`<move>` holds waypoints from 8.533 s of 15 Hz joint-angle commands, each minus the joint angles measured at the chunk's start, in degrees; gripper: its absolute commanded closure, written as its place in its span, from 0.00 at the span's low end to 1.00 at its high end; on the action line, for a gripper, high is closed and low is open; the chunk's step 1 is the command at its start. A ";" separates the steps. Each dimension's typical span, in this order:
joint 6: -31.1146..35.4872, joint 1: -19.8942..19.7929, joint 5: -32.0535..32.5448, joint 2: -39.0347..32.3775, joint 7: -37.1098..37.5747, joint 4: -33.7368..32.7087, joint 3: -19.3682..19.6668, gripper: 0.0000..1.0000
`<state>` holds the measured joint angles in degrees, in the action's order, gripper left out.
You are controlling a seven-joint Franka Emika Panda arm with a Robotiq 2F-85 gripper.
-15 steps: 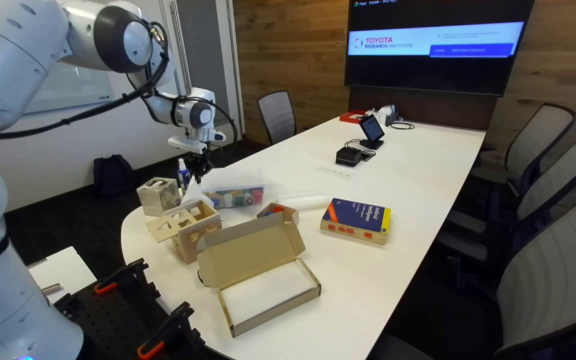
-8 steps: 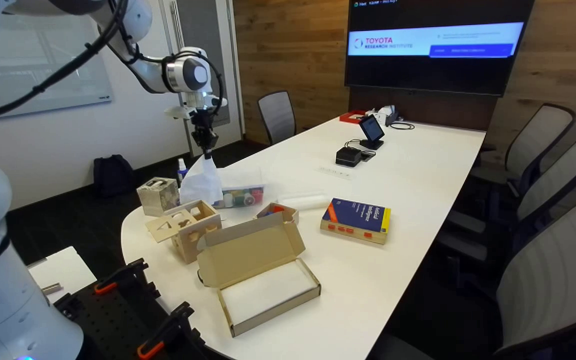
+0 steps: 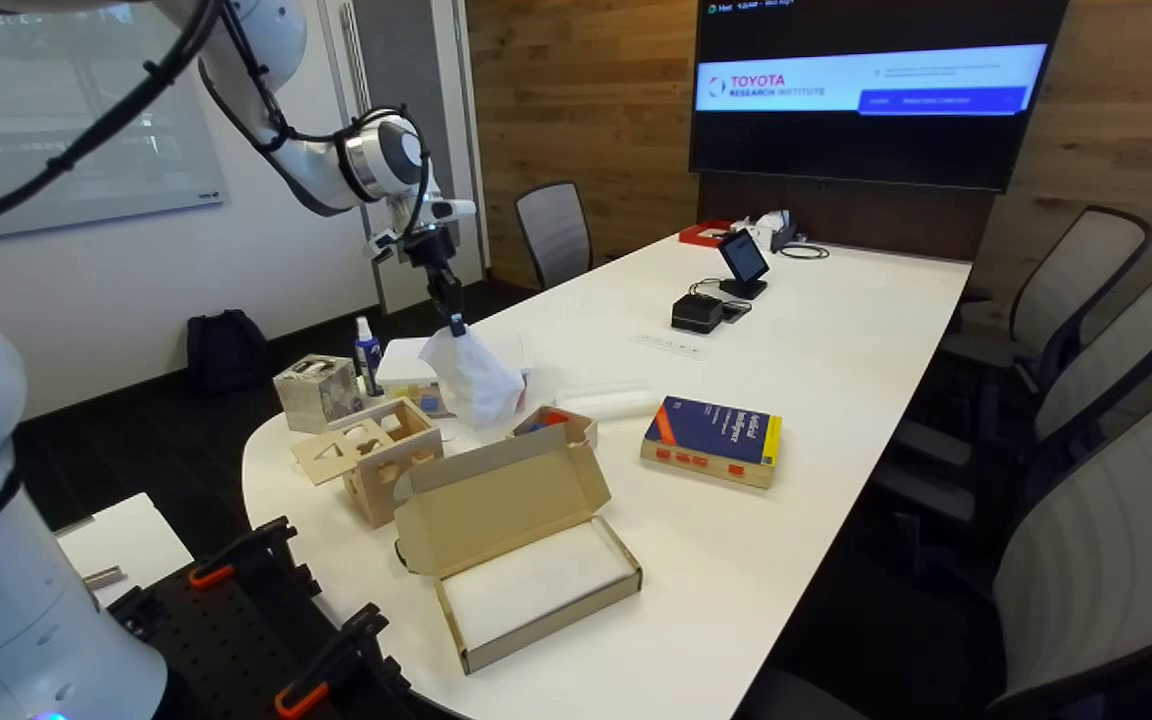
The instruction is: Use a napkin to wipe a spot on the right
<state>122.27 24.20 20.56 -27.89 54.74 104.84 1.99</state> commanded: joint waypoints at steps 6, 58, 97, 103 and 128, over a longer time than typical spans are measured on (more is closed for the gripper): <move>-13.75 -1.60 4.46 -0.33 22.40 3.64 1.12 1.00; -52.71 -14.95 -36.24 -46.73 3.81 -31.25 -2.42 1.00; -43.18 -6.10 -9.43 -49.75 40.04 -51.87 6.16 1.00; -40.07 -6.29 -8.33 -49.42 40.01 -53.41 6.20 1.00; -37.68 -10.27 -18.17 -42.91 36.00 -40.21 -0.41 1.00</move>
<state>87.15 15.54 5.20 -74.12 91.39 59.24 3.26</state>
